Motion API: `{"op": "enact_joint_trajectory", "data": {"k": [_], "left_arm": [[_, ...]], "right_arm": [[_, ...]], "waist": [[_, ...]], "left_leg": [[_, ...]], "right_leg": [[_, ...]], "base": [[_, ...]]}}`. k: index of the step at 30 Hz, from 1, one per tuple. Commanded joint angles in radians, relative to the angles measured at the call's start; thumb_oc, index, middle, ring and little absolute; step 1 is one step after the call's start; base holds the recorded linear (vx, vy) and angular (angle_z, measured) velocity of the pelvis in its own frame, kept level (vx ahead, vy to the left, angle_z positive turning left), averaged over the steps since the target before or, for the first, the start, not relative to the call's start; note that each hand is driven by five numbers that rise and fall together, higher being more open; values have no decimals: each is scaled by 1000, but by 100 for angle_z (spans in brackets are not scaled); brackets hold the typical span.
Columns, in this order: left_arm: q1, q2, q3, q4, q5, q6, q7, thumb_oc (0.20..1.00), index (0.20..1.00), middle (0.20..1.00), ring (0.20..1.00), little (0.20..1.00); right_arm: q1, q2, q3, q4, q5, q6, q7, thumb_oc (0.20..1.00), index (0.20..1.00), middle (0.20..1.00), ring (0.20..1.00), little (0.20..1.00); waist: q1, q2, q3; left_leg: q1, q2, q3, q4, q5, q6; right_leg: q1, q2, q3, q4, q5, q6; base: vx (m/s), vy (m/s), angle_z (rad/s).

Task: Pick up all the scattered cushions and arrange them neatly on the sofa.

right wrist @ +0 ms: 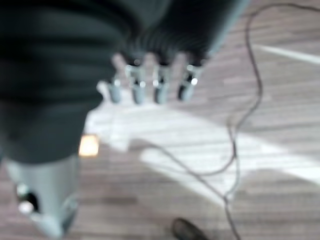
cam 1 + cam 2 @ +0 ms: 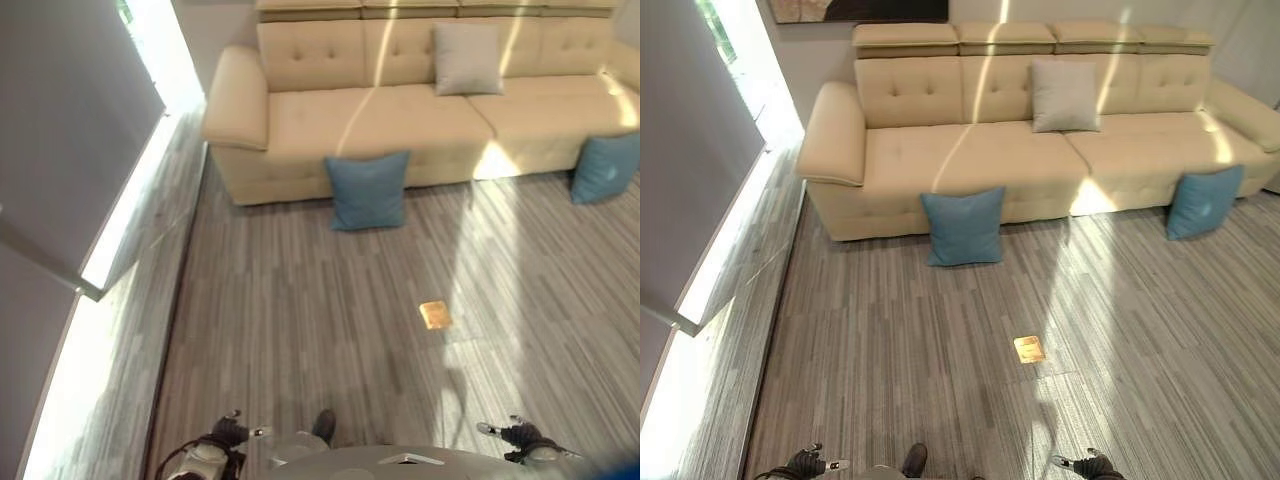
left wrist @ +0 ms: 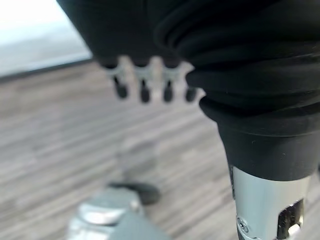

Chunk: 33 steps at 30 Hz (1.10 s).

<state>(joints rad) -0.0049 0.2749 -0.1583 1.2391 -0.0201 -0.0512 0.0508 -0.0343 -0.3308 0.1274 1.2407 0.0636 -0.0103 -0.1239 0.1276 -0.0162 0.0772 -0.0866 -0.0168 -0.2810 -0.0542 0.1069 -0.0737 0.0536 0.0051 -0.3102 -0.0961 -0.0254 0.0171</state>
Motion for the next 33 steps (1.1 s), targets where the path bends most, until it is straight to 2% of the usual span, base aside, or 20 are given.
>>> {"op": "enact_joint_trajectory", "data": {"k": [1, 4, 5, 7, 9, 10, 11, 13, 14, 17, 20, 21, 22, 24, 27, 29, 30, 31, 33], "left_arm": [[-53, -8, 4, 23, -3, -16, 17, 1000, 1000, 1000, 1000, 1000], [-47, -6, 4, 25, 4, -15, 16, 1000, 1000, 1000, 1000, 1000], [-45, 0, 6, 26, 12, -13, 17, 1000, 1000, 1000, 1000, 1000], [-50, 16, 8, 12, 17, -14, 21, 1000, 1000, 1000, 1000, 1000], [-67, 29, -3, -2, 19, -17, 28, 1000, 1000, 1000, 1000, 1000], [-67, 36, -6, -14, 12, -23, 32, 1000, 1000, 1000, 1000, 1000], [-61, 31, -4, -9, 5, -26, 31, 1000, 1000, 1000, 1000, 1000], [-60, 26, 3, -5, -5, -31, 31, 1000, 1000, 1000, 1000, 1000], [-62, 23, 10, 9, -7, -31, 30, 1000, 1000, 1000, 1000, 1000], [-60, 27, 12, 16, 0, -33, 34, 1000, 1000, 1000, 1000, 1000], [-57, 35, 22, 24, -1, -32, 41, 1000, 1000, 1000, 1000, 1000], [-73, 43, 17, 17, -13, -32, 48, 1000, 1000, 1000, 1000, 1000], [-74, 43, 17, 17, -13, -32, 48, 1000, 1000, 1000, 1000, 1000], [-89, 46, 8, 5, -24, -32, 56, 1000, 1000, 1000, 1000, 1000], [-100, 34, 1, -4, -34, -33, 55, 1000, 1000, 1000, 1000, 1000], [-99, 30, -1, -4, -33, -33, 52, 1000, 1000, 1000, 1000, 1000], [-98, 26, -2, -5, -31, -33, 49, 1000, 1000, 1000, 1000, 1000], [-96, 23, -3, -9, -28, -32, 42, 1000, 1000, 1000, 1000, 1000], [-94, 23, -4, -10, -25, -32, 37, 1000, 1000, 1000, 1000, 1000]], "right_arm": [[-13, -31, 35, -32, -11, -23, -23, 1000, 1000, 1000, 1000, 1000], [-20, -31, 38, -30, -24, -20, -19, 1000, 1000, 1000, 1000, 1000], [-24, -29, 40, -29, -34, -14, -18, 1000, 1000, 1000, 1000, 1000], [-44, -17, 60, -29, -55, -5, -14, 1000, 1000, 1000, 1000, 1000], [-59, -6, 75, -37, -57, -4, -18, 1000, 1000, 1000, 1000, 1000], [-68, 1, 91, -46, -59, -4, -18, 1000, 1000, 1000, 1000, 1000], [-73, 0, 106, -55, -64, -6, -17, 1000, 1000, 1000, 1000, 1000], [-83, 4, 118, -60, -64, -5, -22, 1000, 1000, 1000, 1000, 1000], [-91, 7, 124, -59, -70, -3, -24, 1000, 1000, 1000, 1000, 1000], [-89, 9, 133, -56, -68, -7, -24, 1000, 1000, 1000, 1000, 1000], [-79, 17, 138, -49, -64, -10, -27, 1000, 1000, 1000, 1000, 1000], [-75, 22, 136, -56, -36, -17, -38, 1000, 1000, 1000, 1000, 1000], [-75, 22, 136, -55, -36, -17, -38, 1000, 1000, 1000, 1000, 1000], [-83, 16, 140, -58, -25, -21, -47, 1000, 1000, 1000, 1000, 1000], [-96, 7, 138, -54, -14, -21, -47, 1000, 1000, 1000, 1000, 1000], [-96, 5, 135, -56, -11, -25, -45, 1000, 1000, 1000, 1000, 1000], [-96, 0, 134, -59, -7, -28, -44, 1000, 1000, 1000, 1000, 1000], [-89, -3, 129, -60, -6, -29, -42, 1000, 1000, 1000, 1000, 1000], [-83, -3, 126, -58, -6, -30, -41, 1000, 1000, 1000, 1000, 1000]], "waist": [[1, -46, 21], [2, -40, 17], [1, -36, 17], [-9, -20, 52], [-17, -12, 78], [-11, -25, 85], [-7, -40, 86], [-10, -48, 89], [-19, -55, 86], [-20, -69, 74], [-29, -81, 35], [-29, -95, 41], [-30, -94, 40], [-21, -104, 59], [-9, -115, 67], [-6, -113, 65], [-4, -107, 62], [3, -92, 59], [9, -88, 60]], "left_leg": [[-22, -50, 44, 95, -103, 15], [-16, -57, 59, 93, -114, 28], [-10, -63, 77, 96, -120, 44], [-1, -63, 130, 132, -148, 77], [-2, -60, 140, 151, -160, 87], [22, -61, 145, 152, -186, 95], [51, -63, 139, 141, -204, 95], [76, -61, 125, 125, -215, 92], [109, -47, 106, 100, -223, 85], [134, -35, 91, 87, -240, 75], [173, 30, 68, 51, -250, 44], [111, 71, 32, 159, -199, 3], [108, 71, 31, 163, -201, 3], [44, 81, 33, 248, -140, -2], [-23, 40, 84, 225, -187, 24], [-38, 22, 99, 203, -186, 27], [-65, -3, 118, 172, -172, 29], [-106, -44, 145, 130, -125, 37], [-116, -62, 151, 111, -103, 39]], "right_leg": [[-28, -77, 38, 35, 10, 91], [-30, -88, 32, 50, 10, 96], [-42, -103, 39, 93, 4, 101], [-136, -135, 82, 290, 11, 121], [-212, -140, 89, 413, 26, 133], [-249, -146, 78, 388, 38, 128], [-245, -139, 75, 298, 60, 121], [-270, -133, 85, 187, 101, 129], [-300, -129, 100, 127, 140, 142], [-279, -119, 111, 86, 149, 141], [-266, -93, 103, 103, 129, 127], [-241, -77, 90, 109, 99, 110], [-242, -77, 88, 110, 99, 110], [-215, -75, 71, 97, 86, 99], [-171, -76, 61, 74, 60, 96], [-159, -72, 63, 70, 53, 95], [-150, -66, 67, 69, 40, 93], [-134, -48, 76, 68, 19, 83], [-122, -39, 90, 66, 11, 79]], "base": [[11, 132, 13], [52, 130, 2], [109, 302, -9], [33, 367, -51], [68, 204, -78], [363, 44, -37], [440, -37, -31], [362, -87, -25], [294, -64, -16], [306, -89, 5], [414, -188, 36], [401, -227, 63], [324, -212, 67], [131, -73, 51], [199, -1, 19], [156, 68, 10], [187, 168, 9], [265, 220, 4], [222, 155, 14]]}}
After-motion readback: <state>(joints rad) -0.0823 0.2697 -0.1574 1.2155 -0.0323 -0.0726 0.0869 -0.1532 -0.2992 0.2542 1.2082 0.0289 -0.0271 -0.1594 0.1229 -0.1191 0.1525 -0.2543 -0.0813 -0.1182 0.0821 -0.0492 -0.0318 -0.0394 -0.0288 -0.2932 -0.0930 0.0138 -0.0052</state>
